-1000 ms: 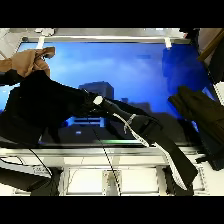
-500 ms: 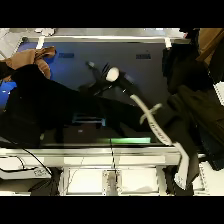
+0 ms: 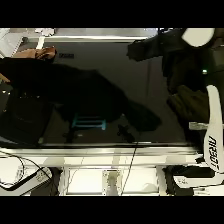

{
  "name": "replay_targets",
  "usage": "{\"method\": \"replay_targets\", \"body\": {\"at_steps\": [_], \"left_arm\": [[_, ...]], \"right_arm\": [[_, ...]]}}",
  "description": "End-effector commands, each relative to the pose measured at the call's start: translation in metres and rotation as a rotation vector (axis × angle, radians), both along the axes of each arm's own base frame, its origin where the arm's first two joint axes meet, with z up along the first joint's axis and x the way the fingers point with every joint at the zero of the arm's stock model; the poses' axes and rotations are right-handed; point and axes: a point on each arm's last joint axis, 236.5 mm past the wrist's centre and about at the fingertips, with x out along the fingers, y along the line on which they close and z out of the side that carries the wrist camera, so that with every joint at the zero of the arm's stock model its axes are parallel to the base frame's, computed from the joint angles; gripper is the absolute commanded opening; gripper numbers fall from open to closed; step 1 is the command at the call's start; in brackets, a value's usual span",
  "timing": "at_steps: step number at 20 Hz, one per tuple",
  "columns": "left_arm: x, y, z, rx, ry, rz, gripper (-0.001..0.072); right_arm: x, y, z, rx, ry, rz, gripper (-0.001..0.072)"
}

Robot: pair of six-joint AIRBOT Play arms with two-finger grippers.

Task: Fold the clothes and pants, and hang the long-sleeved shirts on hangers.

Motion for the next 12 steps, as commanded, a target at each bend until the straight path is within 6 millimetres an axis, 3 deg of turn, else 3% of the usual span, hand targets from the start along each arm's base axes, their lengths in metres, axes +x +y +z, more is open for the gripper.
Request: {"method": "replay_targets", "body": {"at_steps": [1,2,3,4,5,8,11,12], "left_arm": [[-0.039,0.019,-0.027,0.103,0.165,0.081,0.0016],[-0.047,0.035,-0.047,0.134,0.232,0.135,0.0016],[-0.055,0.045,-0.069,0.153,0.302,0.162,0.0016],[-0.063,0.052,-0.096,0.155,0.380,0.175,0.0016],[-0.070,0.056,-0.123,0.148,0.449,0.184,0.0016],[-0.071,0.068,-0.189,0.137,0.538,0.218,0.0017],[-0.070,0.073,-0.226,0.124,0.594,0.219,0.0017],[-0.071,0.077,-0.232,0.138,0.611,0.217,0.0016]], "right_arm": [[-0.012,0.012,-0.013,0.031,0.053,0.075,0.0006],[-0.012,0.021,-0.027,0.038,0.100,0.098,0.0029],[-0.010,0.025,-0.042,0.024,0.139,0.109,0.0167],[-0.006,0.023,-0.055,-0.002,0.162,0.102,0.0349],[-0.001,0.015,-0.069,-0.052,0.181,0.088,0.0435],[-0.010,-0.033,-0.120,-0.298,0.295,0.077,0.0436],[-0.021,-0.044,-0.151,-0.140,0.479,0.070,0.0437],[-0.022,-0.055,-0.171,-0.105,0.550,0.041,0.0437]]}}
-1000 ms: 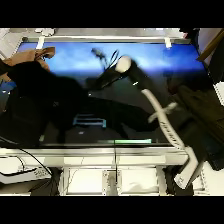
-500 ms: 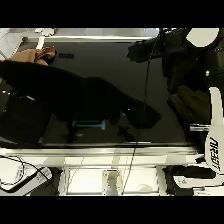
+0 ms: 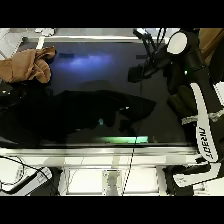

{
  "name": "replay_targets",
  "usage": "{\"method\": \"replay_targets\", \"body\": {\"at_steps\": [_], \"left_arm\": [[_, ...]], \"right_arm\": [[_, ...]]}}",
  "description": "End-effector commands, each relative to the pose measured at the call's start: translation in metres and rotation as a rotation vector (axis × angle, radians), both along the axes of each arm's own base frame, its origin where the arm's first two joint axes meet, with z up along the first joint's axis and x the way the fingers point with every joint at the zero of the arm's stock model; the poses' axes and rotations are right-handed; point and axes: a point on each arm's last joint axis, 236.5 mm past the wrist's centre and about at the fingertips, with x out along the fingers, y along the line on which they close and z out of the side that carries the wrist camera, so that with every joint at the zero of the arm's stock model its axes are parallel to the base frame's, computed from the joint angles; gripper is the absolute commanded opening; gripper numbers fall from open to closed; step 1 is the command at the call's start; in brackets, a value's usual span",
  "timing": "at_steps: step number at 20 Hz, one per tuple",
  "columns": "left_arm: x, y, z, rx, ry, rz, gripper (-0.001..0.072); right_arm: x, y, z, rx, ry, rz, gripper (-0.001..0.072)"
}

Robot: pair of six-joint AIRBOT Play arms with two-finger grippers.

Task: Fold the clothes and pants, and hang the long-sleeved shirts on hangers.

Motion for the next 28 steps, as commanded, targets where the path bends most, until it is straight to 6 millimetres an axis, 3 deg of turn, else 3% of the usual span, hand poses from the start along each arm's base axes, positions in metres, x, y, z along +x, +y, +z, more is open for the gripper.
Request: {"method": "replay_targets", "body": {"at_steps": [1,3,4,5,7,12,16,23,25,26,28], "left_arm": [[-0.006,0.018,-0.038,0.045,0.079,0.011,0.0016],[-0.002,0.027,-0.040,0.075,0.068,0.018,0.0017],[0.002,0.029,-0.039,0.085,0.052,0.022,0.0017],[0.005,0.031,-0.038,0.093,0.038,0.025,0.0017],[0.007,0.034,-0.038,0.102,0.032,0.027,0.0017],[0.006,0.035,-0.038,0.104,0.034,0.030,0.0017],[0.006,0.035,-0.038,0.105,0.033,0.030,0.0017],[0.006,0.035,-0.039,0.103,0.035,0.030,0.0017],[0.007,0.036,-0.039,0.104,0.032,0.031,0.0017],[0.008,0.036,-0.038,0.104,0.027,0.032,0.0017],[0.009,0.036,-0.038,0.107,0.021,0.033,0.0017]], "right_arm": [[-0.020,-0.029,-0.061,0.060,0.244,-0.071,0.0437],[-0.033,-0.035,-0.113,0.099,0.362,-0.146,0.0445],[-0.030,-0.025,-0.133,0.162,0.369,-0.203,0.0526],[-0.022,-0.014,-0.148,0.230,0.352,-0.258,0.0590],[-0.013,0.006,-0.172,0.328,0.350,-0.346,0.0591],[-0.041,0.057,-0.224,0.346,0.487,-0.266,0.0591],[-0.053,0.079,-0.238,0.360,0.519,-0.228,0.0582],[-0.062,0.107,-0.238,0.418,0.535,-0.181,0.0558],[-0.064,0.113,-0.239,0.418,0.527,-0.175,0.0301],[-0.060,0.114,-0.239,0.419,0.512,-0.184,0.0270],[-0.050,0.119,-0.229,0.438,0.484,-0.179,0.0013]]}}
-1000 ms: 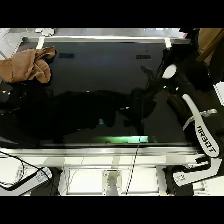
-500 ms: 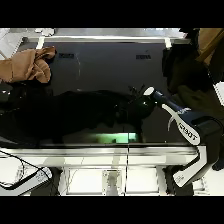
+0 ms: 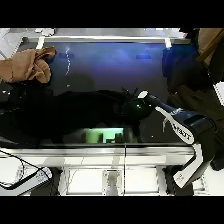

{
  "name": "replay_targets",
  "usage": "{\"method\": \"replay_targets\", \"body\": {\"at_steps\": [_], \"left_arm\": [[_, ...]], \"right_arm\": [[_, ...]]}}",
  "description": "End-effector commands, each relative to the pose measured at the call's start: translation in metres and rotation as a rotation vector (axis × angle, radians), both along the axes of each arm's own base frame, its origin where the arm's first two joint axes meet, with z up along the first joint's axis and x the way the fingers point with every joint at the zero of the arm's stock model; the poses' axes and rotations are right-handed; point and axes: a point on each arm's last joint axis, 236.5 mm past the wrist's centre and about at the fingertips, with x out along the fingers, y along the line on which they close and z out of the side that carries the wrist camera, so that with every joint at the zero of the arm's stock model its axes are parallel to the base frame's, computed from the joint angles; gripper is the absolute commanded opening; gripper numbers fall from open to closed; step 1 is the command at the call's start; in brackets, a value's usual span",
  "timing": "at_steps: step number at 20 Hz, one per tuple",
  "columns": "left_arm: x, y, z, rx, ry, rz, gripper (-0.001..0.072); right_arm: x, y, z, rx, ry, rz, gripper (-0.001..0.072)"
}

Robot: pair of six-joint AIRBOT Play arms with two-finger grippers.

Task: Fold the clothes and pants, and hang the long-sleeved shirts on hangers.

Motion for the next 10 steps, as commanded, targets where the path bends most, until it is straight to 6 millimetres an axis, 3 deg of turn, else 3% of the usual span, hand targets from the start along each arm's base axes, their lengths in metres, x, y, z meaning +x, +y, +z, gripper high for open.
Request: {"method": "replay_targets", "body": {"at_steps": [1,4,7,10], "left_arm": [[0.002,0.001,0.001,0.003,-0.012,0.003,0.0017],[0.004,0.002,0.011,0.018,-0.042,0.015,0.0017],[0.002,0.001,0.026,0.038,-0.078,0.022,0.0016],[0.002,-0.006,0.042,0.030,-0.129,0.038,0.0016]], "right_arm": [[0.013,0.009,0.023,0.043,-0.044,0.009,0.0007],[0.017,-0.009,0.102,0.122,-0.129,0.150,0.0007],[0.007,-0.059,0.213,0.131,-0.233,0.228,0.0007],[-0.014,-0.108,0.308,0.011,-0.412,0.209,0.0006]]}}
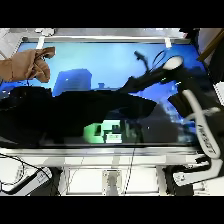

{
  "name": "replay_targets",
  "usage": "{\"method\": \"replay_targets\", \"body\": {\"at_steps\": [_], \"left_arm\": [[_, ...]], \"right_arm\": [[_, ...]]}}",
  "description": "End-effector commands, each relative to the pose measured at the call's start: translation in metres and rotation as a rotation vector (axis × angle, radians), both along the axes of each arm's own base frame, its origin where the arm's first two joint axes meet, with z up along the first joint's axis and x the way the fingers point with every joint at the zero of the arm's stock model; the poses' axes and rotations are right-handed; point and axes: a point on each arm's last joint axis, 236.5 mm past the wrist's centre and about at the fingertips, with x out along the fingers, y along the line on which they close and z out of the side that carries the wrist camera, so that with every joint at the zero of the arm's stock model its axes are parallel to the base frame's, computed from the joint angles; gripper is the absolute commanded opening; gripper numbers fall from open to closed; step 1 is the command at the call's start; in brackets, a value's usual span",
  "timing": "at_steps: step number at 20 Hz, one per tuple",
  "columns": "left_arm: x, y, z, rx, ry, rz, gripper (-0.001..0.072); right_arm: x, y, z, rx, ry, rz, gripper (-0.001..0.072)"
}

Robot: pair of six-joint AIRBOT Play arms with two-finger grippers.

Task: Fold the clothes and pants, and hang the long-sleeved shirts on hangers.

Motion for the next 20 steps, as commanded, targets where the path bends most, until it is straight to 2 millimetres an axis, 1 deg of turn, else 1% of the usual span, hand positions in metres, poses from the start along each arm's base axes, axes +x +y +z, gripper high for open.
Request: {"method": "replay_targets", "body": {"at_steps": [1,2,3,4,5,6,7,9,10,11,12,13,14,15,16,17,18,19,20], "left_arm": [[0.004,-0.011,0.018,-0.024,-0.068,0.008,0.0016],[0.007,-0.018,0.021,-0.052,-0.089,0.005,0.0016],[0.011,-0.024,0.022,-0.081,-0.106,0.002,0.0016],[0.013,-0.028,0.023,-0.100,-0.116,-0.001,0.0017],[0.015,-0.030,0.024,-0.109,-0.123,-0.001,0.0016],[0.014,-0.030,0.024,-0.106,-0.121,-0.001,0.0016],[0.013,-0.028,0.023,-0.099,-0.115,-0.004,0.0017],[0.008,-0.019,0.020,-0.058,-0.089,0.001,0.0016],[0.004,-0.013,0.018,-0.031,-0.072,0.003,0.0016],[0.001,-0.008,0.017,-0.006,-0.057,0.005,0.0016],[-0.003,-0.001,0.016,0.022,-0.039,0.009,0.0016],[-0.007,0.006,0.015,0.052,-0.021,0.011,0.0016],[-0.011,0.012,0.014,0.080,-0.003,0.014,0.0016],[-0.014,0.017,0.014,0.104,0.012,0.016,0.0016],[-0.017,0.022,0.014,0.122,0.022,0.018,0.0016],[-0.018,0.025,0.014,0.138,0.026,0.020,0.0017],[-0.018,0.027,0.015,0.147,0.029,0.020,0.0016],[-0.020,0.029,0.015,0.156,0.034,0.022,0.0016],[-0.022,0.033,0.015,0.173,0.045,0.023,0.0016]], "right_arm": [[-0.036,-0.060,0.097,-0.156,-0.192,-0.037,0.0007],[-0.036,-0.074,0.112,-0.225,-0.265,-0.089,0.0007],[-0.037,-0.082,0.121,-0.269,-0.309,-0.122,0.0007],[-0.038,-0.086,0.128,-0.282,-0.327,-0.141,0.0006],[-0.040,-0.087,0.128,-0.283,-0.317,-0.146,0.0006],[-0.044,-0.086,0.117,-0.300,-0.273,-0.126,0.0007],[-0.050,-0.084,0.098,-0.324,-0.199,-0.093,0.0006],[-0.076,-0.065,0.043,-0.361,-0.025,0.027,0.0006],[-0.091,-0.050,0.010,-0.370,0.031,0.102,0.0006],[-0.107,-0.032,-0.029,-0.375,0.077,0.161,0.0006],[-0.122,-0.012,-0.068,-0.371,0.113,0.177,0.0007],[-0.137,0.007,-0.098,-0.348,0.140,0.181,0.0007],[-0.155,0.024,-0.120,-0.318,0.175,0.181,0.0037],[-0.169,0.032,-0.131,-0.303,0.206,0.191,0.0214],[-0.178,0.032,-0.132,-0.304,0.227,0.211,0.0470],[-0.179,0.028,-0.127,-0.308,0.225,0.227,0.0522],[-0.172,0.019,-0.116,-0.323,0.197,0.229,0.0522],[-0.159,0.005,-0.104,-0.351,0.148,0.216,0.0521],[-0.139,-0.017,-0.088,-0.398,0.079,0.176,0.0520]]}}
